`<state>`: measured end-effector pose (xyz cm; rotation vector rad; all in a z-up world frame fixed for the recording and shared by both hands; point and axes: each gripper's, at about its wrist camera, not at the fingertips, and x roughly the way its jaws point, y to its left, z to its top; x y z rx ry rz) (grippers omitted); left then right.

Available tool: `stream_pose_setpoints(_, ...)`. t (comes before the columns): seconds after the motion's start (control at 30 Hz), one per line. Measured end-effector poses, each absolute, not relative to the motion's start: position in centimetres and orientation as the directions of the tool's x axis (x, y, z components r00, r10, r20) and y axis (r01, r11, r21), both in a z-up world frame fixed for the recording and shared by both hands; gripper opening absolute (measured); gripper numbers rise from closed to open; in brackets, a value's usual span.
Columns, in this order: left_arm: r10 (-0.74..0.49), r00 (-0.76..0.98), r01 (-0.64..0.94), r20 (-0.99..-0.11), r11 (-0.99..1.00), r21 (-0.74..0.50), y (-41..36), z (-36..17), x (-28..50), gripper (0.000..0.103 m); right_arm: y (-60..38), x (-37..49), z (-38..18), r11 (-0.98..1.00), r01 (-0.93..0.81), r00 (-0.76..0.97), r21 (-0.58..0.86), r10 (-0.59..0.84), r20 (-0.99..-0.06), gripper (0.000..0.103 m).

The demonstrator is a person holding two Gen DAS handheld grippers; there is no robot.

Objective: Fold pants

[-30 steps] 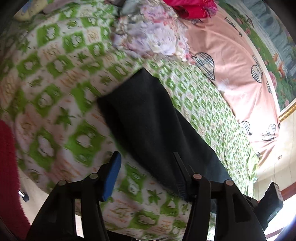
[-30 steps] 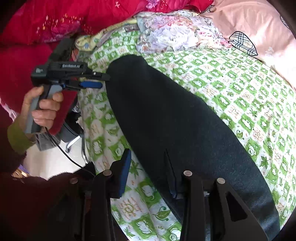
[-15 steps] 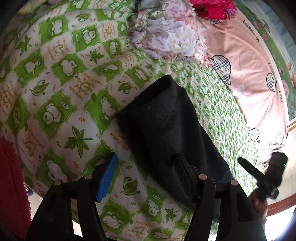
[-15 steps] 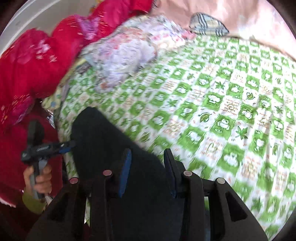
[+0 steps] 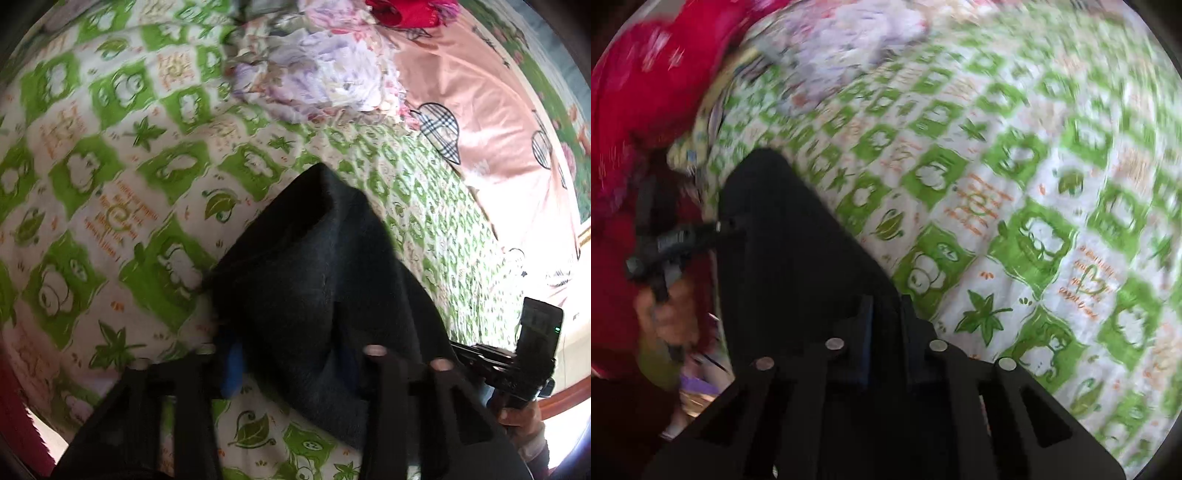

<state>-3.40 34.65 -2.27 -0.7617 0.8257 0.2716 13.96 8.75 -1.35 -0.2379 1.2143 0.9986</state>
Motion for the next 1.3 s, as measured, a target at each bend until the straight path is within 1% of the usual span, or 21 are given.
stream_pose_setpoints(0.07,-0.077,0.702,-0.459,-0.708,0.712,-0.532,34.5,-1.1,-4.2,0.021,8.9,12.8,0.8,0.584,-0.779,0.124,0.229,0.502,-0.856,0.01)
stream_pose_setpoints(0.2,-0.069,0.768,-0.393,-0.636,0.734,-0.554,34.3,1.8,-6.2,0.02,10.2,10.5,4.0,0.593,-0.8,0.409,-0.095,0.422,-0.809,0.007)
stream_pose_setpoints(0.27,-0.062,0.778,-0.377,-0.625,0.751,-0.543,34.5,2.6,-6.3,0.02,11.0,10.7,4.0,0.593,-0.794,0.44,-0.134,0.408,-0.799,0.007)
stream_pose_setpoints(0.33,-0.021,0.768,-0.391,-0.64,0.776,-0.495,34.7,2.7,-5.9,0.02,11.5,11.2,3.6,0.601,-0.789,0.439,-0.126,0.408,-0.8,0.007)
stream_pose_setpoints(0.43,-0.003,0.752,-0.402,-0.659,0.79,-0.463,35.1,2.3,-5.0,0.02,12.3,11.8,2.5,0.62,-0.774,0.443,-0.125,0.391,-0.807,0.007)
stream_pose_setpoints(0.53,0.036,0.697,-0.435,-0.717,0.815,-0.382,35.2,0.6,-3.6,0.021,12.6,12.3,1.1,0.642,-0.759,0.429,-0.105,0.373,-0.823,0.007)
stream_pose_setpoints(0.57,0.047,0.676,-0.446,-0.735,0.821,-0.357,35.1,-0.2,-3.3,0.021,12.5,12.6,0.5,0.655,-0.751,0.406,-0.077,0.368,-0.836,0.007)
stream_pose_setpoints(0.6,0.061,0.656,-0.456,-0.752,0.827,-0.33,35.0,-0.9,-2.8,0.025,12.3,13.0,0.0,0.67,-0.741,0.385,-0.046,0.367,-0.847,0.008)
stream_pose_setpoints(0.63,0.078,0.636,-0.466,-0.768,0.832,-0.302,34.9,-1.4,-2.5,0.028,11.8,13.4,-0.2,0.694,-0.719,0.38,-0.02,0.37,-0.848,0.011)
stream_pose_setpoints(0.7,0.093,0.623,-0.478,-0.777,0.831,-0.283,34.8,-1.2,-2.8,0.038,10.2,13.4,0.7,0.728,-0.686,0.401,0.009,0.388,-0.83,0.014)
stream_pose_setpoints(0.73,0.108,0.625,-0.487,-0.773,0.828,-0.278,34.8,-0.7,-3.2,0.039,9.4,13.1,1.3,0.741,-0.672,0.42,0.003,0.385,-0.822,0.019)
stream_pose_setpoints(0.77,0.124,0.628,-0.493,-0.768,0.827,-0.27,34.8,-0.1,-3.6,0.041,8.6,12.8,1.9,0.751,-0.661,0.435,0.0,0.383,-0.815,0.022)
stream_pose_setpoints(0.8,0.139,0.635,-0.496,-0.76,0.828,-0.262,34.6,0.7,-4.2,0.045,7.3,12.4,2.8,0.76,-0.65,0.444,0.016,0.397,-0.804,0.022)
stream_pose_setpoints(0.87,0.166,0.653,-0.491,-0.739,0.836,-0.245,33.9,2.2,-5.1,0.048,4.5,11.6,4.3,0.779,-0.623,0.451,0.071,0.432,-0.782,0.026)
stream_pose_setpoints(0.93,0.168,0.677,-0.467,-0.716,0.85,-0.242,32.8,3.6,-5.7,0.05,0.9,10.4,5.7,0.806,-0.582,0.471,0.111,0.445,-0.761,0.03)
stream_pose_setpoints(1.0,0.127,0.711,-0.408,-0.692,0.876,-0.258,31.0,4.8,-5.8,0.052,-2.4,9.0,6.5,0.831,-0.539,0.492,0.135,0.441,-0.751,0.033)
stream_pose_setpoints(1.13,-0.048,0.737,-0.201,-0.674,0.937,-0.286,25.4,5.8,-4.4,0.054,-8.3,6.1,7.3,0.879,-0.449,0.528,0.162,0.407,-0.746,0.033)
stream_pose_setpoints(1.3,-0.216,0.688,0.07,-0.692,0.97,-0.234,16.0,5.4,-1.6,0.055,-13.8,2.6,7.7,0.925,-0.344,0.566,0.16,0.34,-0.751,0.033)
